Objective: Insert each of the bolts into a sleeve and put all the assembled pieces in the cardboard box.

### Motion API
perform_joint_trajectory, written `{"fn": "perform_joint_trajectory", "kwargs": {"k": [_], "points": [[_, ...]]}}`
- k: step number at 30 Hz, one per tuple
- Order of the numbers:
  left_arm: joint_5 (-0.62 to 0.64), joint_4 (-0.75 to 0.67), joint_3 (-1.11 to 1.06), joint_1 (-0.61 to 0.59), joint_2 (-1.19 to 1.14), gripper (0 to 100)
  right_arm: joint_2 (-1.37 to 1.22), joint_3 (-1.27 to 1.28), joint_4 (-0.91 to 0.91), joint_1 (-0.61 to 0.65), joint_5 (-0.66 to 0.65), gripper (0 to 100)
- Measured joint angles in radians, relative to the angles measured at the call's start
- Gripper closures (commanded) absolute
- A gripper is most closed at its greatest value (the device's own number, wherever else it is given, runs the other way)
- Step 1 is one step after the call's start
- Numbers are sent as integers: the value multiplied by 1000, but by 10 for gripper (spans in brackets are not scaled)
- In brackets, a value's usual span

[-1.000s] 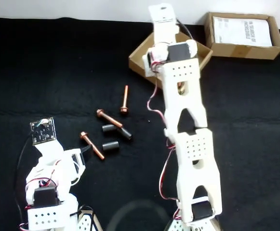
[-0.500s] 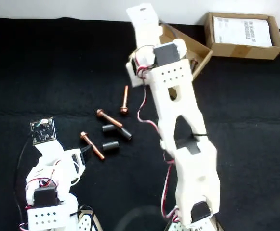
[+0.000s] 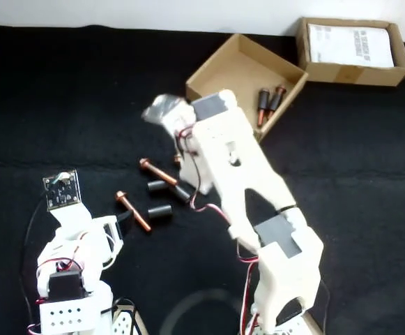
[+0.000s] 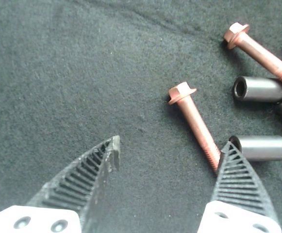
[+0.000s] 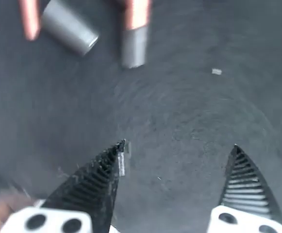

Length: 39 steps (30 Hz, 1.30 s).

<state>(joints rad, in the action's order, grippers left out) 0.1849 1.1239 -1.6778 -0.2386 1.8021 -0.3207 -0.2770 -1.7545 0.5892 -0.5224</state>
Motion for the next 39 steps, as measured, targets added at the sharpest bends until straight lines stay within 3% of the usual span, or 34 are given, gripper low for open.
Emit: {"fn": "perform_joint_trajectory", "kwargs": {"k": [3, 12, 25, 39], "points": [[0, 0, 0, 0, 0, 678, 0, 31, 5, 11, -109, 711], [0, 0, 0, 0, 0, 678, 0, 46, 91, 18, -130, 711], [0, 0, 0, 0, 0, 678, -75, 48, 216, 133, 77, 711], [0, 0, 0, 0, 0, 678, -184, 46, 302, 152, 92, 711]]}}
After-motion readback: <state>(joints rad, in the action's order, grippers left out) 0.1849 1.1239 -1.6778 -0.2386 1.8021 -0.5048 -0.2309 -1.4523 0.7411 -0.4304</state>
